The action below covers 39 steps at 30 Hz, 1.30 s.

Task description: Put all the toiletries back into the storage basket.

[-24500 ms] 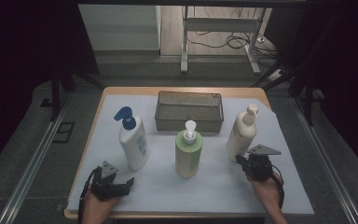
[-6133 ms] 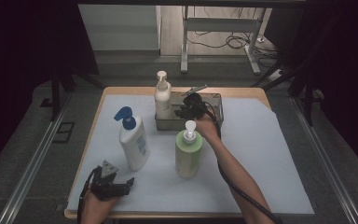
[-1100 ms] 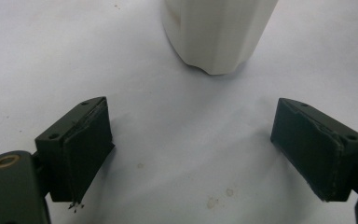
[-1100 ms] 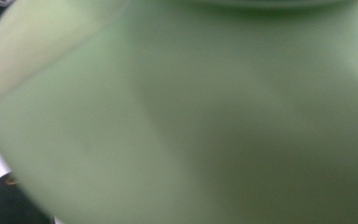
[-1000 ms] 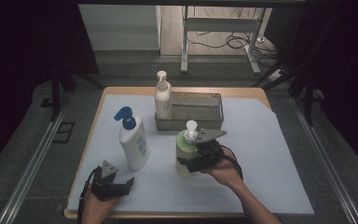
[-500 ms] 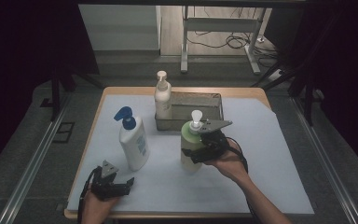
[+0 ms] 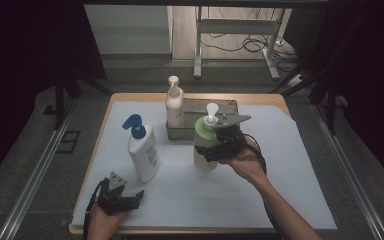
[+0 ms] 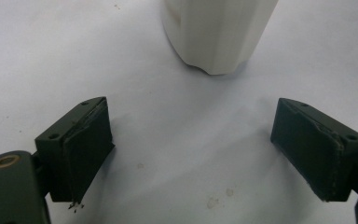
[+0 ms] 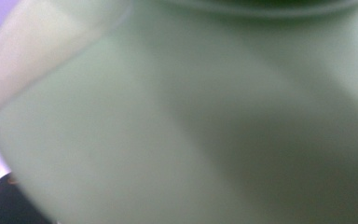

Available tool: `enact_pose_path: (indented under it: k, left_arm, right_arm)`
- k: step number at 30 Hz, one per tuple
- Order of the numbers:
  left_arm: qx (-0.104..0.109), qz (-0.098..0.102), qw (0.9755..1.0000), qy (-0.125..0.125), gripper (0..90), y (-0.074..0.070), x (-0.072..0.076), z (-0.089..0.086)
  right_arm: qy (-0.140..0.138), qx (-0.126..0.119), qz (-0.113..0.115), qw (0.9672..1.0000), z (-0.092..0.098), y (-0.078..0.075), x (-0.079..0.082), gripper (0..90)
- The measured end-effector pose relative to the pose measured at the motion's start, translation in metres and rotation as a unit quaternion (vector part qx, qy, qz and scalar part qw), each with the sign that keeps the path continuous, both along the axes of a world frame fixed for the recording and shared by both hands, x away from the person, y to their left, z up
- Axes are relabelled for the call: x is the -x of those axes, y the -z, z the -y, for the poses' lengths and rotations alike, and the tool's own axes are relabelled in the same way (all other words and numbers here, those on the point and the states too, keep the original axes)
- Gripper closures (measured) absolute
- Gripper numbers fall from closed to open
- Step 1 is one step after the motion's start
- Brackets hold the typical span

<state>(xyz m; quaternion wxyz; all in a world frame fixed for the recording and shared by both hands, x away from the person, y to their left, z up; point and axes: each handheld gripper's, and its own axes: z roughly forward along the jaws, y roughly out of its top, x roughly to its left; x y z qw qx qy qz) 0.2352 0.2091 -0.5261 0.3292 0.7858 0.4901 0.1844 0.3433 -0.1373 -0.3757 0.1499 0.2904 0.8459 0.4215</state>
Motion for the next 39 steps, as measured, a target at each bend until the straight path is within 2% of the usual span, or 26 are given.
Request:
enact_pose_path:
  k: [10,25,39]
  left_arm:
    - [-0.001,0.000,1.0000,0.001,12.1,0.000,0.000,0.000]
    - [0.000,0.000,1.0000,0.001,12.1,0.000,0.000,0.000]
    - [-0.001,-0.001,1.0000,0.002,12.1,0.000,0.000,0.000]
  right_arm:
    - [0.011,0.000,0.004,0.9999,-0.006,-0.016,-0.016,12.8]
    - [0.036,0.001,0.014,0.9993,-0.013,-0.031,-0.039,12.9]
    - [0.062,0.002,0.017,0.9979,-0.020,-0.034,-0.065,12.9]
